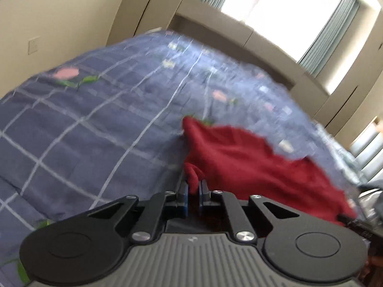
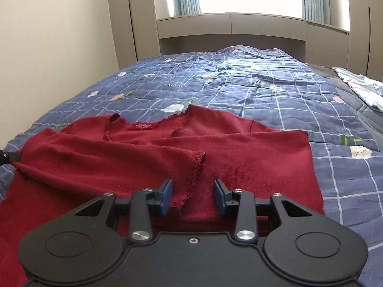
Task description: Fold small clothes
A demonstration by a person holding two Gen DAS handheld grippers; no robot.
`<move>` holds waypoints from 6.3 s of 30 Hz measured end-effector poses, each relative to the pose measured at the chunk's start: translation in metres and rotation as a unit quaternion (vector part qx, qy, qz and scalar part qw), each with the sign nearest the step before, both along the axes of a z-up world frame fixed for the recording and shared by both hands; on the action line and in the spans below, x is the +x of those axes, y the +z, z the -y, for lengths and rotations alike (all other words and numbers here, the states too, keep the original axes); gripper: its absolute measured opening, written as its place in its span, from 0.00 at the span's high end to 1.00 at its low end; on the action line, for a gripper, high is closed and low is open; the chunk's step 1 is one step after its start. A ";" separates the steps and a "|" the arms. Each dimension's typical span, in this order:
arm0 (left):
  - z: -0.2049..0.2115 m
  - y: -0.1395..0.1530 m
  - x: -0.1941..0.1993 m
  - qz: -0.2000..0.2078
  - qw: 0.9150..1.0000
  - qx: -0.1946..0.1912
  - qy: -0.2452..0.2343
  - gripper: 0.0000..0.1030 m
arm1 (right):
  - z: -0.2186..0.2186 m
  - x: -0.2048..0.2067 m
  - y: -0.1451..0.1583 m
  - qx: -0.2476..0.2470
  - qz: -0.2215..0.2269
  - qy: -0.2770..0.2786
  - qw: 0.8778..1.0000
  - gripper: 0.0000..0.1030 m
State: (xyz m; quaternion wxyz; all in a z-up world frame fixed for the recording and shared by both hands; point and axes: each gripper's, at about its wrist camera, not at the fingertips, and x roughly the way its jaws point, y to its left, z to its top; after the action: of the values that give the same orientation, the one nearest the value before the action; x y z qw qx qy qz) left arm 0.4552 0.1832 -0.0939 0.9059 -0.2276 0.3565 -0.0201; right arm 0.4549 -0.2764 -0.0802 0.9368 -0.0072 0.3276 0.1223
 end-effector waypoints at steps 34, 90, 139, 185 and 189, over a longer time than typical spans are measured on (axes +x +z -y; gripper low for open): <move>0.081 0.038 -0.195 0.006 0.989 0.125 -0.075 0.00 | 0.052 -0.251 0.041 -0.008 -0.019 -0.002 1.000 0.01; 0.276 0.007 -0.324 0.123 0.842 0.475 -0.225 0.41 | -0.008 -0.353 0.069 -0.106 0.084 0.146 0.980 0.94; 0.175 0.168 -0.326 0.084 0.826 0.367 -0.419 0.95 | -0.025 -0.363 0.180 -0.291 0.054 0.285 0.912 0.96; 0.078 0.081 0.095 -0.078 0.904 0.196 -0.372 0.01 | 0.011 0.056 0.036 -0.174 -0.088 0.176 0.965 0.51; 0.079 0.088 0.093 -0.056 0.903 0.220 -0.365 0.01 | 0.009 0.052 0.030 -0.178 -0.086 0.174 0.965 0.57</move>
State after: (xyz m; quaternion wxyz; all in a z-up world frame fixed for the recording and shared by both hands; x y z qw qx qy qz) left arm 0.5483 0.1042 -0.0062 0.8409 0.1224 0.4601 -0.2573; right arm 0.5069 -0.2852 -0.0499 0.8532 -0.2200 0.4171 0.2231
